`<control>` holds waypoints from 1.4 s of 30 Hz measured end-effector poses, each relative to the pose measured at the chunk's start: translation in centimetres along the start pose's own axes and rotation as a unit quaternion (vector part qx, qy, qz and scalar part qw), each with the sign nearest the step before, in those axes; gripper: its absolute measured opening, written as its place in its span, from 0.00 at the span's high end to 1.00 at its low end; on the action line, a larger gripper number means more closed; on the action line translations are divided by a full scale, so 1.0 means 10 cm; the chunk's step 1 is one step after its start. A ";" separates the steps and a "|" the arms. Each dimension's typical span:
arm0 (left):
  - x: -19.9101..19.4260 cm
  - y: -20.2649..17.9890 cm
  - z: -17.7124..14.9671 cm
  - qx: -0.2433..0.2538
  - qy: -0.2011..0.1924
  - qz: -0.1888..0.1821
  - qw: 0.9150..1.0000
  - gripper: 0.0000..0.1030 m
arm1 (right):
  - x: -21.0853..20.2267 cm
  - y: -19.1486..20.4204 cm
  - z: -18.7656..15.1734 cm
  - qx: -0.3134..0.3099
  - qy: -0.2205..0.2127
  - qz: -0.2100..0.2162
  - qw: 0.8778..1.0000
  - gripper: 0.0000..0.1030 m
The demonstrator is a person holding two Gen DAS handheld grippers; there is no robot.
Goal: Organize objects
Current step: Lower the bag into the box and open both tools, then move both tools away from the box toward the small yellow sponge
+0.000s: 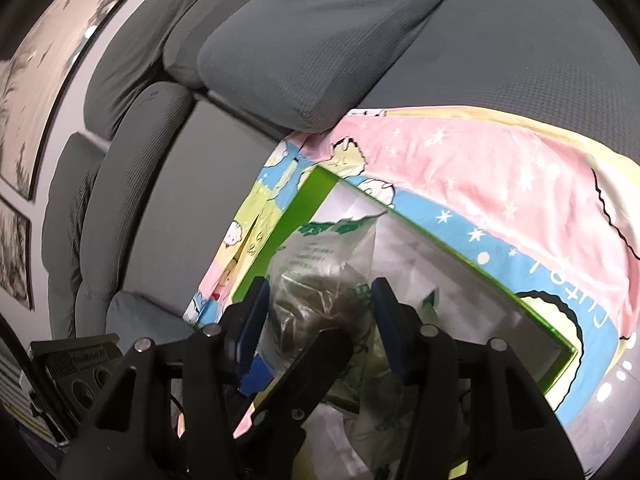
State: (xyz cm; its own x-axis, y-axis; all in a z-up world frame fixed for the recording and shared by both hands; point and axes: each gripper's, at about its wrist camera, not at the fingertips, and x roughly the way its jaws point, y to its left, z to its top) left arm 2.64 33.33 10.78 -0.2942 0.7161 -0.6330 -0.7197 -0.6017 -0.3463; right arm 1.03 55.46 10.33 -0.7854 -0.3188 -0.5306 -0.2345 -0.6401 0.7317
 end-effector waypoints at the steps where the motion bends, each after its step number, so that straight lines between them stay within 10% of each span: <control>1: 0.01 0.01 0.00 -0.002 0.001 0.006 1.000 0.40 | 0.01 -0.01 0.00 0.000 -0.001 -0.010 1.000 0.49; 22: -1.04 0.15 -0.16 -0.018 -0.064 0.059 0.996 0.23 | -0.17 0.39 -0.21 -0.065 -0.006 0.004 0.998 0.32; 42: -2.02 1.19 -0.77 -0.103 -0.092 0.190 0.972 0.22 | 0.10 1.35 -0.90 -0.211 0.064 0.055 0.974 0.17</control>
State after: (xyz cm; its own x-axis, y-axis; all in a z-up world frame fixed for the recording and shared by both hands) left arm 4.86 9.00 14.11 -0.6358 0.4676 -0.6141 -0.4013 -0.8799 -0.2545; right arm 2.28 40.17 15.83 -0.7081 -0.4695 -0.5274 0.1247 -0.8184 0.5610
